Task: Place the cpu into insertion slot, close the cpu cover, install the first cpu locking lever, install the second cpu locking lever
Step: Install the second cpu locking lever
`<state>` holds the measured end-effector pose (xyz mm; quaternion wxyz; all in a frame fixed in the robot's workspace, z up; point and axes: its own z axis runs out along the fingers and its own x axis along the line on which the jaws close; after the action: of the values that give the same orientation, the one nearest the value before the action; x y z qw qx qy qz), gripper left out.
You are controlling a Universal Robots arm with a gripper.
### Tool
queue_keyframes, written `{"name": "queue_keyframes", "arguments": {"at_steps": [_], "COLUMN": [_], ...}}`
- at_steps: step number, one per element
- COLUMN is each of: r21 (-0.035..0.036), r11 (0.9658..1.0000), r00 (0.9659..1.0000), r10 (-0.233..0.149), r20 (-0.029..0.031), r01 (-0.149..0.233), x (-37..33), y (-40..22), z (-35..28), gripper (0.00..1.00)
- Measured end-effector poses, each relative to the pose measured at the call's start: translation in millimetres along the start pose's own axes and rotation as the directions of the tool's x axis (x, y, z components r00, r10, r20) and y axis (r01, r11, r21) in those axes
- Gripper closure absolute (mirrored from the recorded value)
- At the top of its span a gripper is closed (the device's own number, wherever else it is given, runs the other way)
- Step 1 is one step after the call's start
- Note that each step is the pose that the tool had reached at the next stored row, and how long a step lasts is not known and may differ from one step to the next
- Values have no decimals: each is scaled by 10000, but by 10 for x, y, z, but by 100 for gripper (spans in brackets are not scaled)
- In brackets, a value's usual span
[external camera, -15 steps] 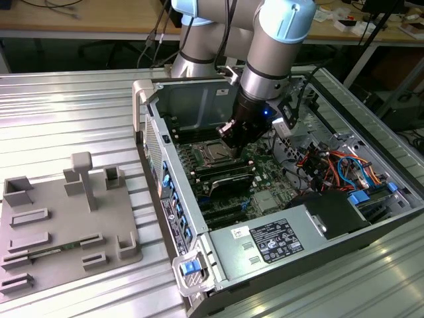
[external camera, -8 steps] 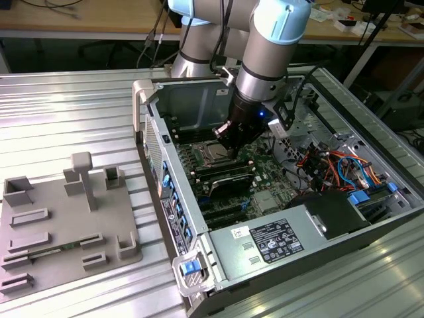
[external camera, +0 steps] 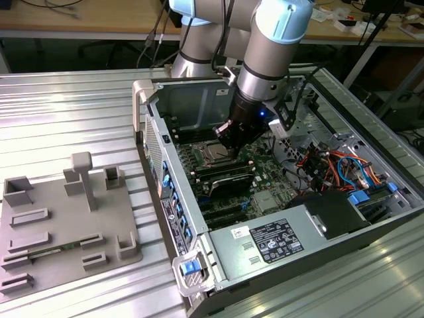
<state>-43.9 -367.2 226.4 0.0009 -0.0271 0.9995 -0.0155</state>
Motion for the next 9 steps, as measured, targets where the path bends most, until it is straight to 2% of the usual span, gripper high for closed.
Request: {"name": "queue_keyframes", "arguments": {"at_steps": [3,6,9], "r21": [1,2,1], "r11": [10000,10000,10000], "r00": [10000,10000,10000], "r10": [7,8,9], "r20": [-1,-3,-1], "r01": [-7,-8,-9], "x": [44,126,165], "y": [1,5,7], "z": [5,5,6], "gripper": [89,89,89]}}
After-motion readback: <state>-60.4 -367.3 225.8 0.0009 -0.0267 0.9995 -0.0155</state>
